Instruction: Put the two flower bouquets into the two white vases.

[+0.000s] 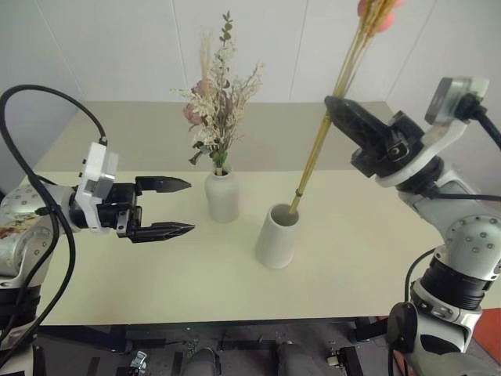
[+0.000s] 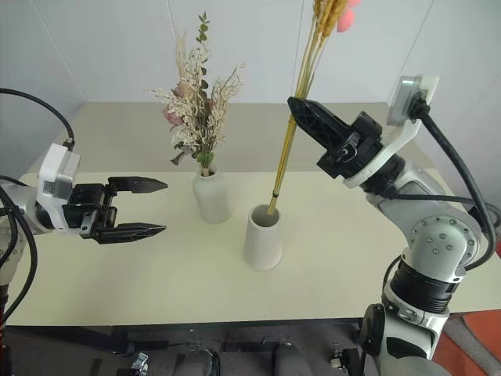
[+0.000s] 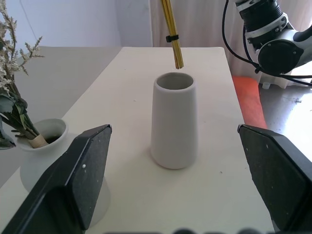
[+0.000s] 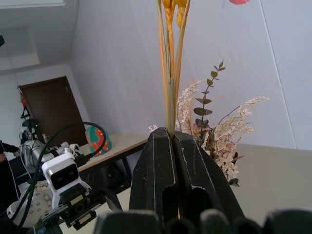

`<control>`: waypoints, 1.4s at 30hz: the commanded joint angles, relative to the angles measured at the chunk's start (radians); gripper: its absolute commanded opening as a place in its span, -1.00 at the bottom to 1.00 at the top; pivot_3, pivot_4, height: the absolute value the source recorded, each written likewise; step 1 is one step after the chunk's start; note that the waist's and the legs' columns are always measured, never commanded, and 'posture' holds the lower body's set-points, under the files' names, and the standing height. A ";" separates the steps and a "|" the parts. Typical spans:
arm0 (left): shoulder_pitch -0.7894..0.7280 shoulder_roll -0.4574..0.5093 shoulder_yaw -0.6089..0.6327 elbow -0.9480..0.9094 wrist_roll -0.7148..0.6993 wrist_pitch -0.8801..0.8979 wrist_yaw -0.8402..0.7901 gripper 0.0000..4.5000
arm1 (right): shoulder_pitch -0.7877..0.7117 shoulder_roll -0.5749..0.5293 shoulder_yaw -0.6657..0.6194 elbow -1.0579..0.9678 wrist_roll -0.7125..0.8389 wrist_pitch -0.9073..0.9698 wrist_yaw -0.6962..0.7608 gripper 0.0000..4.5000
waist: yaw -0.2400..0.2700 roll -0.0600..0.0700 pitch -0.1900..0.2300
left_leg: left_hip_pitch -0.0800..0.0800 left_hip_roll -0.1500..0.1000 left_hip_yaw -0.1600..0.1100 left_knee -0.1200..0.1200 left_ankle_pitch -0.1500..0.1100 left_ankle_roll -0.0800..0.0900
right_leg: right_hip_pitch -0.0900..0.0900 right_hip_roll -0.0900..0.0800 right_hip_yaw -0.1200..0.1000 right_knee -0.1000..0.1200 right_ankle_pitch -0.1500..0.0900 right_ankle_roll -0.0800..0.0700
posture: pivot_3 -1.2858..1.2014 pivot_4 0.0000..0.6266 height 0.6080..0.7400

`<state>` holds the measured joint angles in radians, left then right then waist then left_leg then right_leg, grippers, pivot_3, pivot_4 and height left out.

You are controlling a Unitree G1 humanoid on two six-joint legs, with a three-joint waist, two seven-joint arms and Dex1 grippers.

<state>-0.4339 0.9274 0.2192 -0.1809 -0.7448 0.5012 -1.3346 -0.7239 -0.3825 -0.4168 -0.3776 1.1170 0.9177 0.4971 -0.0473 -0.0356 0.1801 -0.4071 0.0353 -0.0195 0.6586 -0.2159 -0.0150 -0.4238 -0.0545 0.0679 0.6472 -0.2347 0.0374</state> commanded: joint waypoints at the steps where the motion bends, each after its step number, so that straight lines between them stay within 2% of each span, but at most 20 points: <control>1: -0.022 0.001 0.012 -0.006 -0.010 -0.009 -0.008 1.00 | 0.023 -0.012 0.047 -0.025 -0.025 -0.072 0.040 -0.99 | 0.002 0.000 0.000 | 0.000 0.000 0.000 0.000 0.000 0.000 | 0.000 0.000 0.000 0.000 0.000 0.000 | 0.03 -0.52 1.00; 11: -0.024 0.009 0.023 -0.006 -0.017 -0.002 -0.016 1.00 | 0.215 -0.067 0.187 -0.037 -0.199 -0.239 0.218 -0.99 | 0.004 0.000 0.000 | 0.000 0.000 0.000 0.000 0.000 0.000 | 0.000 0.000 0.000 0.000 0.000 0.000 | 0.03 -0.52 1.00; 12: -0.024 0.009 0.023 -0.006 -0.017 -0.001 -0.017 1.00 | 0.228 -0.074 0.191 -0.039 -0.203 -0.245 0.228 -0.77 | 0.004 0.000 0.000 | 0.000 0.000 0.000 0.000 0.000 0.000 | 0.000 0.000 0.000 0.000 0.000 0.000 | 0.03 -0.52 1.00; 15: -0.027 0.013 0.023 -0.004 -0.017 0.000 -0.020 1.00 | 0.303 -0.131 0.167 -0.069 -0.163 -0.237 0.304 -0.43 | 0.005 0.000 0.000 | 0.000 0.000 0.000 0.000 0.000 0.000 | 0.000 0.000 0.000 0.000 0.000 0.000 | 0.03 -0.52 1.00; 19: -0.034 0.014 0.019 0.004 -0.013 -0.002 -0.024 1.00 | 0.376 -0.232 0.124 -0.073 -0.100 -0.224 0.418 0.23 | 0.006 0.000 0.000 | 0.000 0.000 0.000 0.000 0.000 0.000 | 0.001 0.000 0.000 -0.001 0.000 0.000 | 0.03 -0.52 1.00; 24: -0.041 0.011 0.017 0.011 -0.008 -0.007 -0.025 1.00 | 0.440 -0.342 0.089 -0.041 -0.138 -0.263 0.518 0.97 | 0.005 0.000 0.000 | 0.001 0.000 0.000 0.000 0.000 0.000 | 0.002 0.000 0.000 -0.001 -0.002 0.002 | 0.03 -0.52 1.00; 35: 0.018 0.034 0.088 -0.011 -0.032 0.013 -0.012 1.00 | 0.460 -0.533 0.057 0.175 -0.323 -0.377 0.670 0.99 | 0.005 -0.001 0.000 | 0.001 0.000 0.000 0.000 0.000 0.000 | 0.001 0.000 0.000 -0.001 -0.002 0.003 | 0.03 -0.52 1.00; 42: 0.087 0.054 0.165 -0.052 -0.047 0.038 0.016 1.00 | 0.414 -0.587 0.072 0.266 -0.388 -0.416 0.722 0.99 | 0.003 -0.001 0.000 | 0.001 0.000 0.001 0.000 0.000 0.000 | 0.001 0.000 0.000 -0.001 -0.002 0.003 | 0.03 -0.52 1.00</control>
<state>-0.3495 0.9589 0.3404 -0.1987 -0.7683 0.5324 -1.3270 -0.2915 -0.9430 -0.3258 -0.1088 0.7337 0.5294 1.2025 -0.0442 -0.0361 0.1803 -0.4058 0.0350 -0.0189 0.6589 -0.2159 -0.0151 -0.4225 -0.0547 0.0681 0.6465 -0.2366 0.0404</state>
